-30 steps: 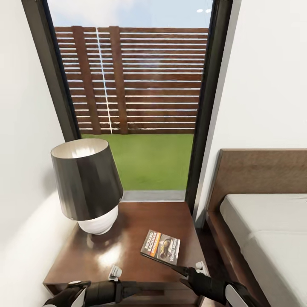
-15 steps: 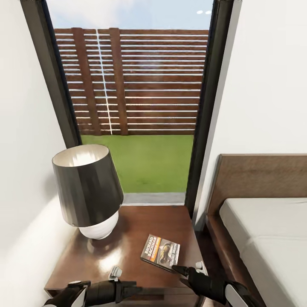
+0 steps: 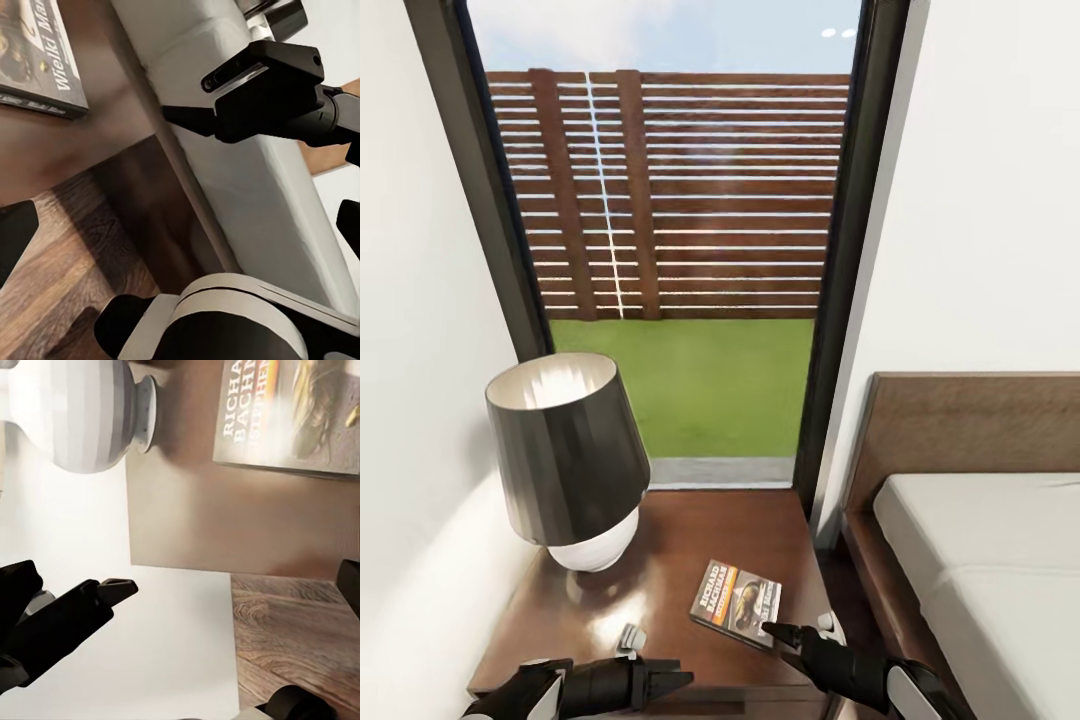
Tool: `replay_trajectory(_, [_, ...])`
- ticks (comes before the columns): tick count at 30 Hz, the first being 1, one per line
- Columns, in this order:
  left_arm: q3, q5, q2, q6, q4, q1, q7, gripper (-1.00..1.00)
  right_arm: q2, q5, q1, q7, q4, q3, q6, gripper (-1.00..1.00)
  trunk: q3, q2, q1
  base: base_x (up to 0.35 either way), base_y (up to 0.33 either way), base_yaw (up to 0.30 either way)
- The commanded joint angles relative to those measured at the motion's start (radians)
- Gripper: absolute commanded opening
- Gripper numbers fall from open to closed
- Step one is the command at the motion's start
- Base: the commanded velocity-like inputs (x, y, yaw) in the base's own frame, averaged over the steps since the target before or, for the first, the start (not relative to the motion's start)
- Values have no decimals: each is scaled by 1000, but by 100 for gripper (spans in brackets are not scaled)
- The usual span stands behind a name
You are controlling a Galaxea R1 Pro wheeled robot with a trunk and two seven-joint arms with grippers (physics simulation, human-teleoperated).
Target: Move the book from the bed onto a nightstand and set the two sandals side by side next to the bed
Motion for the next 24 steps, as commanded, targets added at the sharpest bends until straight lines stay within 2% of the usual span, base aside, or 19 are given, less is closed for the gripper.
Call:
replay_trajectory(1, [4,-1,0,11,0,0,-4,100,-1,-8,-1,-1,0,4,5,100,2,7,-4,0,0,0])
replay_trajectory(24, [5,-2,3,9,0,0,-2,100,-1,-8,-1,-3,3,4,4,100,74,168,-92,0,0,0])
